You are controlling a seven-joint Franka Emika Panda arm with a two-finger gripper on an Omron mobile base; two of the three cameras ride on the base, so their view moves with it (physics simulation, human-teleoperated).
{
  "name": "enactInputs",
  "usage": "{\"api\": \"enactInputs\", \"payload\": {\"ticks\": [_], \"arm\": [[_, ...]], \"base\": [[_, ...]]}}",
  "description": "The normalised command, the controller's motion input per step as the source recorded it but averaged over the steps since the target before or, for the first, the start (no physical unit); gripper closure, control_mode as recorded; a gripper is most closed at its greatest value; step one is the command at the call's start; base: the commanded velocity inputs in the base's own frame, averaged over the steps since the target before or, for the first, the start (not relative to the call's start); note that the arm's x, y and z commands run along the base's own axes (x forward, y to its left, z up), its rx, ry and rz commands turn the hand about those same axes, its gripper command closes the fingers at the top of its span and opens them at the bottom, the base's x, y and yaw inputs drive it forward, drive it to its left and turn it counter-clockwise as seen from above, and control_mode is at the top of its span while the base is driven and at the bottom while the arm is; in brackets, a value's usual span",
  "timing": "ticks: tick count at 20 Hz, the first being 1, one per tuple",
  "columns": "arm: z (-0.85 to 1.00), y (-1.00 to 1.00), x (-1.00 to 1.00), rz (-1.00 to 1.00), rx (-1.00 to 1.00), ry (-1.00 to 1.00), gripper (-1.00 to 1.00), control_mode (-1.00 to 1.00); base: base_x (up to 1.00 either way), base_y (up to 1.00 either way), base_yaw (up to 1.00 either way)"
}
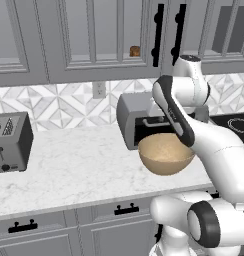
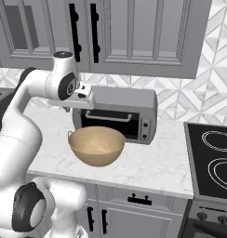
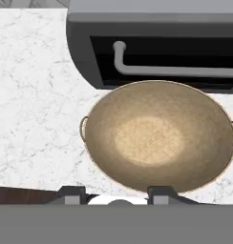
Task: Open the cabinet, pick up the bread from the cabinet and place it in the basket. Then move the basket to the dining counter.
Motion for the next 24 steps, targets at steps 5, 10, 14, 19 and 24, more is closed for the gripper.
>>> {"api": "enactInputs", "payload": {"ticks": [5,10,14,19,24], "arm": [[-0.01,-0.05,-0.49,0.0,0.0,-0.16,-1.0,-1.0],[0.17,0.18,-0.15,-0.02,0.13,-0.6,-1.0,-1.0],[0.5,0.15,0.02,-0.01,0.15,-0.38,-1.0,-1.0],[0.88,0.07,0.03,-0.02,0.06,-0.2,-1.0,-1.0],[1.0,0.0,0.0,-0.02,0.0,-0.04,-1.0,-1.0]], "base": [[0.0,0.0,0.0],[0.0,0.0,0.0],[0.0,0.0,0.0],[0.0,0.0,0.0],[0.0,0.0,0.0]]}}
